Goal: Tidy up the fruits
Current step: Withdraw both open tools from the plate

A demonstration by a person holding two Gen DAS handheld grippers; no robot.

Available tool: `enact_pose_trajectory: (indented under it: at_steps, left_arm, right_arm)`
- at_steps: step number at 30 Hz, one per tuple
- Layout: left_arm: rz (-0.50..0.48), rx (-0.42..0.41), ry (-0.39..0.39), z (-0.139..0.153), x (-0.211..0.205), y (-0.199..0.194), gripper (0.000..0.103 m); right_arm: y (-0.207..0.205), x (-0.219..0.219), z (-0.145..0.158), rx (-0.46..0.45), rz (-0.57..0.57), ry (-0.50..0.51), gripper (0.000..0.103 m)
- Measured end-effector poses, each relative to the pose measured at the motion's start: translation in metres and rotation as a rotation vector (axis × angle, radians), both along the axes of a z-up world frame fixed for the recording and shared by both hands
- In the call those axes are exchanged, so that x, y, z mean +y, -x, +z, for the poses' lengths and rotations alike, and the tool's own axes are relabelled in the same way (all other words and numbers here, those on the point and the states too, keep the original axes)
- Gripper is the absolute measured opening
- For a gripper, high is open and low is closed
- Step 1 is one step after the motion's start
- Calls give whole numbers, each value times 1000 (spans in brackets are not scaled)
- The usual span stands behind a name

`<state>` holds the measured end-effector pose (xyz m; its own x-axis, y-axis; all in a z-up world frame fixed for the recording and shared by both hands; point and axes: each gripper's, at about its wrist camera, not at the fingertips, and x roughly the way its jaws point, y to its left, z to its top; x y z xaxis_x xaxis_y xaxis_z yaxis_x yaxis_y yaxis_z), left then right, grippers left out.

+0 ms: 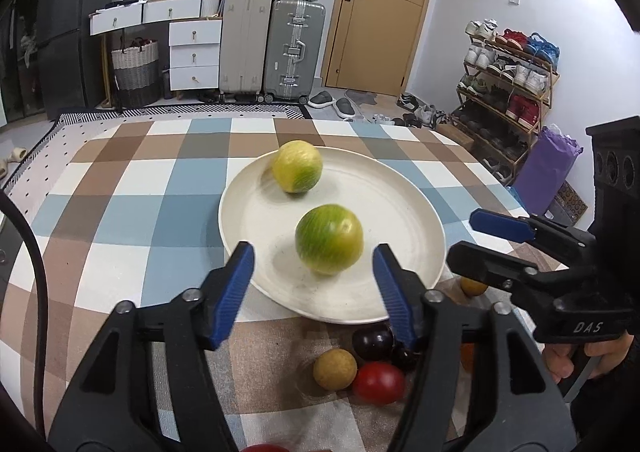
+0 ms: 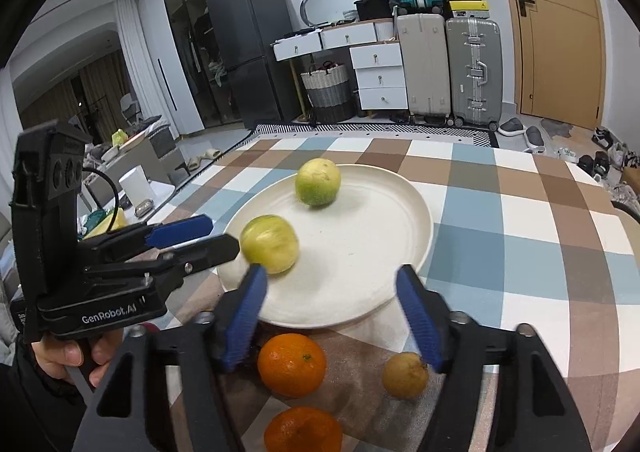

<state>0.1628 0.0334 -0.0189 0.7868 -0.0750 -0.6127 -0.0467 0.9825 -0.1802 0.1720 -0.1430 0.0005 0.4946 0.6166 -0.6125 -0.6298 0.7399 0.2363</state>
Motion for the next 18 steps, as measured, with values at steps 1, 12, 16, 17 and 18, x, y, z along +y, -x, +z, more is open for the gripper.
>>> enact_pose_trajectory:
  at_steps: [1, 12, 16, 17, 18]
  left_arm:
    - [4, 1, 2, 0, 1, 1, 67]
    - [54, -11, -33, 4, 7, 15, 102]
    - [63, -11, -34, 6, 12, 20, 102]
    - [67, -13, -36, 7, 13, 22, 102]
    - [72, -15, -38, 8, 14, 23, 102]
  right_arm:
    - [0, -1, 0, -5, -5, 2, 80]
    - [4, -21, -1, -31, -53, 5, 103]
    - [5, -25, 0, -17, -44, -15, 103]
    - [5, -25, 0, -19, -44, -14, 103]
    - [6, -26, 0, -19, -45, -13, 103]
